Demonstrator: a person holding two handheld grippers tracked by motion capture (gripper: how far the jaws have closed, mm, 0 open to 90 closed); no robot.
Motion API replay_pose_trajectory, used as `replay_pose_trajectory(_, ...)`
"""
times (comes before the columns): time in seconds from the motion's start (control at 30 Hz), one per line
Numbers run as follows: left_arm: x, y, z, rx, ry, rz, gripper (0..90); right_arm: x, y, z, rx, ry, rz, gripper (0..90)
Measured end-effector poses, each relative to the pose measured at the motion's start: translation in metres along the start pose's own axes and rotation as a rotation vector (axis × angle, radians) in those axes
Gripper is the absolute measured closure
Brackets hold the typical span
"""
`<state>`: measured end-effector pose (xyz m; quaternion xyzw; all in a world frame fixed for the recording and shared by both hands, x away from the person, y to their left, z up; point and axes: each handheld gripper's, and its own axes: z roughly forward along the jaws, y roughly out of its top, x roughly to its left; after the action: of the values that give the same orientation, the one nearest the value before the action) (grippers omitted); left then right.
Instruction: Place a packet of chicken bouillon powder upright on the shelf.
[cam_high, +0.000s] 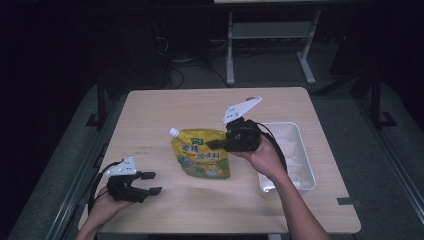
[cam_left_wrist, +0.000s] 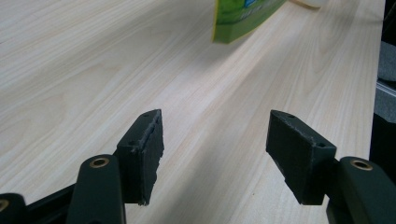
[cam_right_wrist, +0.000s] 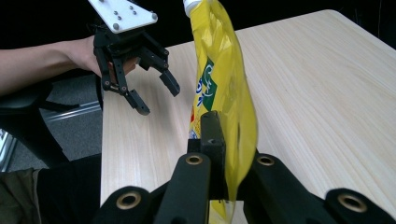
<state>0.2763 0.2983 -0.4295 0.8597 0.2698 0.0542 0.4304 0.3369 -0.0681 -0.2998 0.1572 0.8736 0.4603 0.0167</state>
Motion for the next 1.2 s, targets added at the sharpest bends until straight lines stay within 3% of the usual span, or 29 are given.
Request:
replay_pose_trajectory(0.47, 0.001, -0.003, 0.004, 0.009, -0.011, -0.006, 33.6, -0.015, 0.006, -0.026, -0.014, -0.013, 0.027, 89.1)
replay_pose_trajectory(0.77, 0.003, -0.005, 0.004, 0.011, -0.01, -0.007, 33.5, -0.022, 0.014, -0.041, -0.002, -0.032, 0.01, 89.2)
replay_pose_trajectory(1.2, 0.005, -0.009, 0.009, 0.019, -0.031, -0.02, 33.5, -0.06, 0.001, -0.094, -0.009, -0.102, 0.041, 89.2)
